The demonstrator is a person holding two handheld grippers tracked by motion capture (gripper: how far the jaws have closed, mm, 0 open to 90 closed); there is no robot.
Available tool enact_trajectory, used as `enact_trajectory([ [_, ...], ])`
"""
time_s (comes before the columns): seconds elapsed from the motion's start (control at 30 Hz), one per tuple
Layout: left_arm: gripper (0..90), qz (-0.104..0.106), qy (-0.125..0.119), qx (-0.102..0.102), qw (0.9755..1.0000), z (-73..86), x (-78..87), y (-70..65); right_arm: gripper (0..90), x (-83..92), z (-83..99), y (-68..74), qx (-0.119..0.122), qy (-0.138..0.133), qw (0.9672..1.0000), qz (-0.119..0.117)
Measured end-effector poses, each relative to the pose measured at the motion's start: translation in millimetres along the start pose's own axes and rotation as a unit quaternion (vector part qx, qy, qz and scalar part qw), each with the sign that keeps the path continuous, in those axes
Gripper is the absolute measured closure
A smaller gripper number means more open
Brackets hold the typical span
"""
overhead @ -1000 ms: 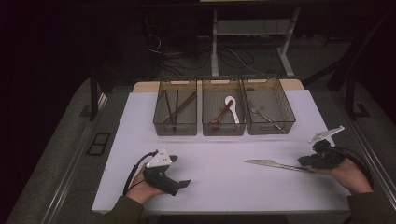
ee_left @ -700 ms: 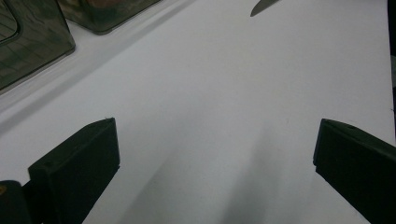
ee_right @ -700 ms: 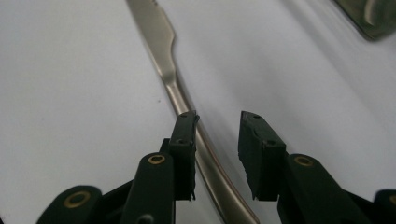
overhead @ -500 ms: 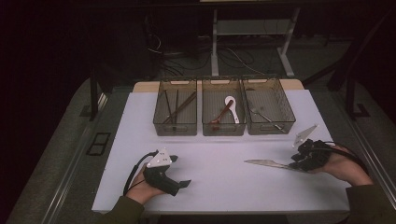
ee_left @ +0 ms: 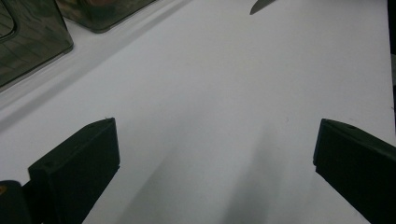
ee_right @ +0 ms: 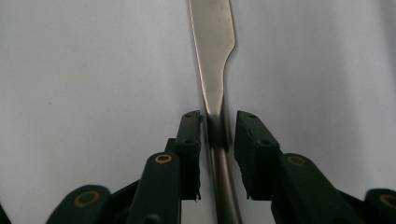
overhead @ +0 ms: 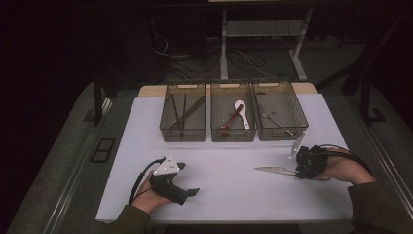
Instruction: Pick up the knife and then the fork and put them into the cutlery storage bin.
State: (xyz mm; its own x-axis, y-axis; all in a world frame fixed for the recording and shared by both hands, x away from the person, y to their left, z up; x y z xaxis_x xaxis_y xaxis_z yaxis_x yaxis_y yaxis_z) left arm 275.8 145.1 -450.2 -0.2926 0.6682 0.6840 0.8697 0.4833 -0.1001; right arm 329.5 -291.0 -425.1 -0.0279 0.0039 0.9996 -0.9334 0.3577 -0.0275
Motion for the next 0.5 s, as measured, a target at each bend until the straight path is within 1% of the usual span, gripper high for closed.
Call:
enact_trajectory([
  [0.13,0.0,0.000,0.001,0.000,1.0000,0.1,-0.3,-0.1,73.9,-4.1,-4.1,0.2,0.011,0.019,0.9998,-0.001],
  [0.27,0.0,0.002,0.002,-0.001,1.0000,0.1,-1.2,-0.5,75.1,-4.7,-7.2,-0.2,0.021,0.027,0.9994,0.002],
  [0.37,0.0,0.002,0.002,-0.001,1.0000,0.0,-1.9,-0.8,76.5,-4.9,-9.6,-0.9,0.028,0.037,0.9990,-0.001],
  [0.5,0.0,0.003,0.003,-0.001,1.0000,0.1,-2.4,-1.1,78.2,-5.0,-10.5,-1.9,0.033,0.039,0.9987,-0.005],
])
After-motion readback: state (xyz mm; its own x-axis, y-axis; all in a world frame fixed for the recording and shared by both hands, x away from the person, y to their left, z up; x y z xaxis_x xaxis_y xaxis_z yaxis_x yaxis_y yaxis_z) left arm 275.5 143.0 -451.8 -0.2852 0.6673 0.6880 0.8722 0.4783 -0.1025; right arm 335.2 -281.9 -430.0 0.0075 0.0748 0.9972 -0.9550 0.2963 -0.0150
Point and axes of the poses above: each handheld gripper's, and its own axes: x roughly backward along the jaws, z roughly out of its underside, y roughly to its left, the point moved 1 cm from there along -x, roughly forward along the jaws, and after that the axes turned 8 degrees about y, right-handed, at the moved point
